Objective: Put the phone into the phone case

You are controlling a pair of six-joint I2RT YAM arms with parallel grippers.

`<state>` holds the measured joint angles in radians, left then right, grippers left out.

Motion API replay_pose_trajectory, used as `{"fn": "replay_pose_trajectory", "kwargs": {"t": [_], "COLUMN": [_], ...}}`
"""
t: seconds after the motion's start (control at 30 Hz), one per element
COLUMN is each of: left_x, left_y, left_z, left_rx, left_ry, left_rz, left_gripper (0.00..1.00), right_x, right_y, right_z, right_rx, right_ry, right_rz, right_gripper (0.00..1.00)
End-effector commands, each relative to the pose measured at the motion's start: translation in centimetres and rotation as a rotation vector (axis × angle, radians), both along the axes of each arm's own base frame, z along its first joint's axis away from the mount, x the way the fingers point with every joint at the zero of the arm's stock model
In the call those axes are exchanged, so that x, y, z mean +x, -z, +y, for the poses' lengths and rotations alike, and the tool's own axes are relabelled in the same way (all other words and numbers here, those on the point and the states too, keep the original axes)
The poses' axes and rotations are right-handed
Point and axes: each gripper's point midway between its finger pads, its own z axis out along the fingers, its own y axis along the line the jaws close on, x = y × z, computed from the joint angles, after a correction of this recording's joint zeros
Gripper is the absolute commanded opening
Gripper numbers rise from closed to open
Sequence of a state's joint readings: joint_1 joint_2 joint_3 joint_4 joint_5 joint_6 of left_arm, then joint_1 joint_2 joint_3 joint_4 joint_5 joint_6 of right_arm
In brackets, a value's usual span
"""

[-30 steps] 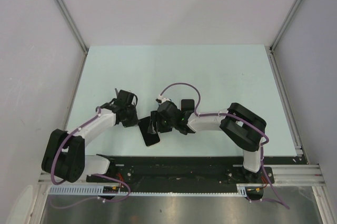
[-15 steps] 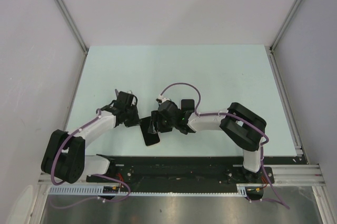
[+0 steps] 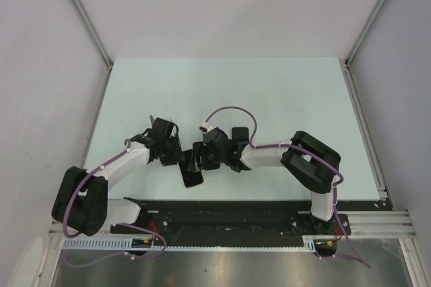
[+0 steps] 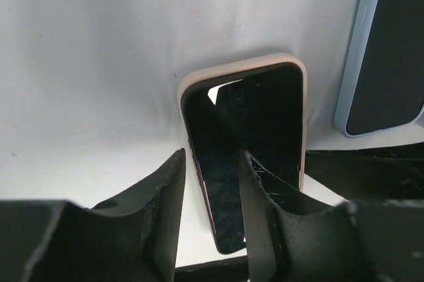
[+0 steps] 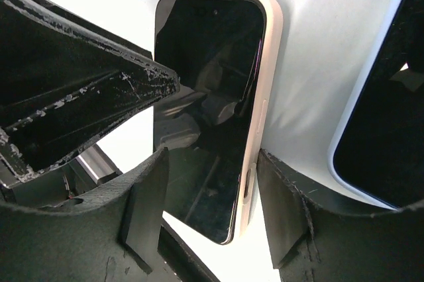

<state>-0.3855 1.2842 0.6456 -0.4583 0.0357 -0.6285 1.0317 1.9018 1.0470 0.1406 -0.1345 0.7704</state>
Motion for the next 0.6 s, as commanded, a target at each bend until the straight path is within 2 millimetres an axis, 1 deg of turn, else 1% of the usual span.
{"fn": "replay_pose_trajectory", "kwargs": {"t": [0.0,0.03,0.07,0.17,0.23,0.3,0.33,0.43,0.47,0.5,0.53,0.57], "left_x": [-1.0,-1.4,-1.4,-2.2,-2.7,-2.9,-2.8,-2.9,-3.1,-3.2,-3.8,-4.0], "left_y": [-0.9,-0.5,-0.4,0.6,1.3,1.5,1.5,1.1,1.0,1.0,1.0,0.9], "left_z": [-0.5,-0.3,-0.6,-1.0,-1.1,-1.4,-1.6,-2.6,-2.8,-3.0,-3.6,-4.0], "left_rx": [-0.035,-0.035,-0.053,-0.087,-0.096,-0.109,-0.126,-0.192,-0.210,-0.223,-0.268,-0.297], "left_ry": [0.006,0.006,0.004,0.008,0.014,0.022,0.029,0.038,0.043,0.042,0.047,0.051], "left_rz": [0.001,0.010,0.007,0.033,0.052,0.057,0.044,0.028,0.028,0.030,0.054,0.066], "left_gripper": [0.43,0.44,0.44,0.41,0.38,0.35,0.31,0.24,0.23,0.22,0.20,0.19], "right_x": [-2.5,-2.5,-2.6,-2.6,-2.8,-3.0,-3.0,-3.7,-4.2,-4.4,-4.3,-4.8], "right_y": [3.0,3.0,3.0,3.2,3.4,3.4,3.5,2.7,1.4,0.9,0.8,-0.5], "right_z": [-1.5,-1.6,-1.6,-1.9,-2.2,-2.1,-2.1,-1.0,0.1,0.5,0.8,1.3], "right_rx": [-0.079,-0.079,-0.077,-0.077,-0.078,-0.069,-0.065,0.023,0.109,0.155,0.198,0.292], "right_ry": [-0.049,-0.050,-0.048,-0.037,-0.029,-0.034,-0.035,-0.090,-0.138,-0.152,-0.130,-0.172], "right_rz": [0.081,0.080,0.082,0.088,0.098,0.100,0.107,0.141,0.154,0.170,0.224,0.236], "right_gripper": [0.61,0.62,0.62,0.62,0.62,0.62,0.62,0.62,0.63,0.63,0.63,0.63]}}
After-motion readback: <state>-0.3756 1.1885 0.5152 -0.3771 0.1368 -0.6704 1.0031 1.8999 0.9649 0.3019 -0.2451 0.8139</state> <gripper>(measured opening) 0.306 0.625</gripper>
